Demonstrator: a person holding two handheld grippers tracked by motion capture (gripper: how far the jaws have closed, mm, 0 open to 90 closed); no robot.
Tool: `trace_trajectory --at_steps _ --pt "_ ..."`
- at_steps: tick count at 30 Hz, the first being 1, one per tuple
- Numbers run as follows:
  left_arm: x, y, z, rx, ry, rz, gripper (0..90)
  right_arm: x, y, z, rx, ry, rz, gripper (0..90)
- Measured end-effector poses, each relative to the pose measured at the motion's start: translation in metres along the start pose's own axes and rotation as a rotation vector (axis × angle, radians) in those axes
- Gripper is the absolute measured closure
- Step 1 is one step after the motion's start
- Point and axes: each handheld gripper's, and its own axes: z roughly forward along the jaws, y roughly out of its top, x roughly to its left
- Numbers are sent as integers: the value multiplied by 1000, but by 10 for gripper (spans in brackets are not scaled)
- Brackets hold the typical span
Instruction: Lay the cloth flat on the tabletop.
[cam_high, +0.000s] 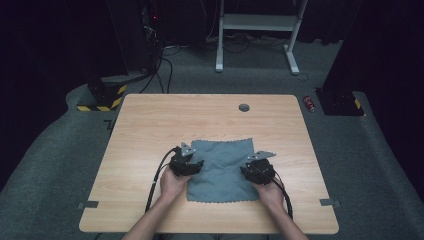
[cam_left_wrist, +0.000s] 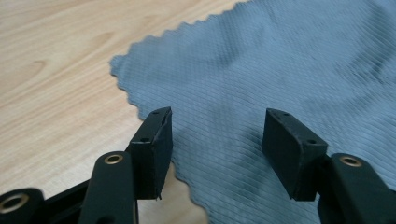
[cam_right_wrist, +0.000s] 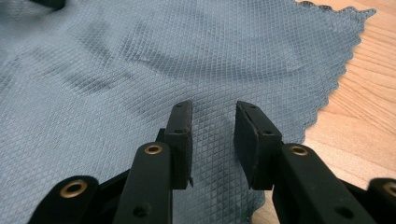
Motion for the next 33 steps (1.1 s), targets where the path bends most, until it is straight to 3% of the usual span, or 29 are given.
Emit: trace_trajectory --at_steps 5,10,12,16,19,21,25,28,33 --pt "9 13 8 54 -5 12 418 -7 2 3 -11 -30 -13 661" --pt "20 21 18 56 5 -13 361 -12 8 9 -12 -60 20 620" --pt "24 20 19 45 1 -4 351 -15 12 12 -6 -73 22 596" --pt "27 17 8 48 -23 -52 366 -18 18 14 23 -87 44 578" --pt "23 12 -7 -7 -55 -70 393 -11 15 6 -20 -64 40 577" --pt "17 6 -15 -18 -76 -81 391 -3 12 0 -36 -47 18 573" --pt "-1 -1 -23 15 -75 5 376 16 2 -6 -32 -20 -33 563" --pt "-9 -8 -24 59 -49 68 366 23 -5 -7 -23 -18 -40 559" --pt "-8 -18 -28 53 -58 56 363 24 -17 -9 -37 -9 -39 557"
